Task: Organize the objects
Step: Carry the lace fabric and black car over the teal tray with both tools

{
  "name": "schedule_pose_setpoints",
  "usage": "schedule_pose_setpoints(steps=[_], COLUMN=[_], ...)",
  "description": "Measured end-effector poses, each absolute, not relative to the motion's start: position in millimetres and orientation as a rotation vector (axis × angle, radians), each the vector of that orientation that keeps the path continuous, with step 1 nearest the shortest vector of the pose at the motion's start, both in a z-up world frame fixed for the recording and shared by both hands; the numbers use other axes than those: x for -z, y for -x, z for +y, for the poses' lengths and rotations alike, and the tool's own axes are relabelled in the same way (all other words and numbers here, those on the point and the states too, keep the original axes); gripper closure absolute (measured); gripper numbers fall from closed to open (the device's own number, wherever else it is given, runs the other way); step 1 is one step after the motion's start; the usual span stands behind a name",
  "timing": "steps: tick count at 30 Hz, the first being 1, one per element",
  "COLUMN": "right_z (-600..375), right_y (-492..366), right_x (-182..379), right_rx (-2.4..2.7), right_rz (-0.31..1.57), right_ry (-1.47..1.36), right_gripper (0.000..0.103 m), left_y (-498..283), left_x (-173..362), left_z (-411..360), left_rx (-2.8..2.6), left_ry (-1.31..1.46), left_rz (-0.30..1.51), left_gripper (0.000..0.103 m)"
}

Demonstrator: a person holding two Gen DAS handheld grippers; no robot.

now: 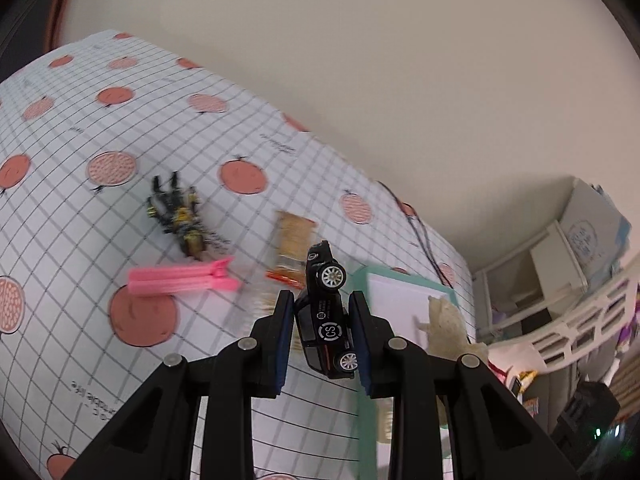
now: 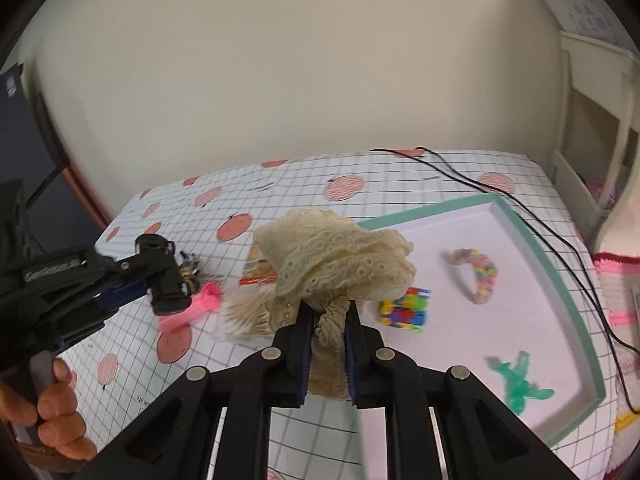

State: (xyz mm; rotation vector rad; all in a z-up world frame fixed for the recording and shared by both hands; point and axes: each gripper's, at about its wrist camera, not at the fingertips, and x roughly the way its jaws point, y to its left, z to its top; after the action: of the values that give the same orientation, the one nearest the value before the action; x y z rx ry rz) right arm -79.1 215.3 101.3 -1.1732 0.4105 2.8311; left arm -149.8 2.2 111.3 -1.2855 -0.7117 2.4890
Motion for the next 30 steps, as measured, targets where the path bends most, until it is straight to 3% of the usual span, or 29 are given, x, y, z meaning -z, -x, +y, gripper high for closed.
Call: schedule_pose_setpoints(steps=[30], right_z=[351], right_y=[24], right_x=[-91], right_rx=[-2.533], right_rz=[0.55], right_ry=[1.109], right_gripper=[0.087], left_y=[91], left_x=[-101], left_z=[177], left_rx=[-2.181], left_ry=[1.291], left_rz=[-0.212], left_gripper=[0.074])
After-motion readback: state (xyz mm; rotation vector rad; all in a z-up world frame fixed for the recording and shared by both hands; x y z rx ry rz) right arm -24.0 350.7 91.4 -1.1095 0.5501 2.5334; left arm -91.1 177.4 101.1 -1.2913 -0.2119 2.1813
